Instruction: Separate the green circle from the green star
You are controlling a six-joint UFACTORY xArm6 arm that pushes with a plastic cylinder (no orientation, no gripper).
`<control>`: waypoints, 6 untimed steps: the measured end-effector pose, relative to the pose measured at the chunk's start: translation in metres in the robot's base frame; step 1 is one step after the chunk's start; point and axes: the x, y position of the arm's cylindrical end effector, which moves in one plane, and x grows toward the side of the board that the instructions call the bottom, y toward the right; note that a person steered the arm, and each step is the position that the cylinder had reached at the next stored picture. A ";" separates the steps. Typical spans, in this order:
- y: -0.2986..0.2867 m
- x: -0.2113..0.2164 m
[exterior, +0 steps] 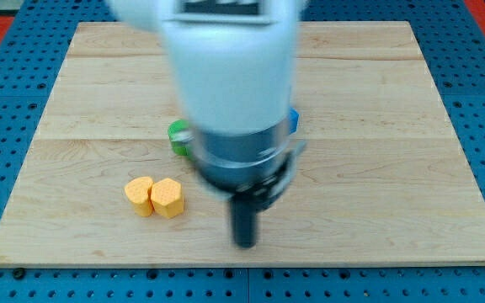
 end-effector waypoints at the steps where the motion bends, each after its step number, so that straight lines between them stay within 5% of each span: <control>1: 0.046 -0.079; 3: -0.059 -0.147; 6: -0.196 -0.151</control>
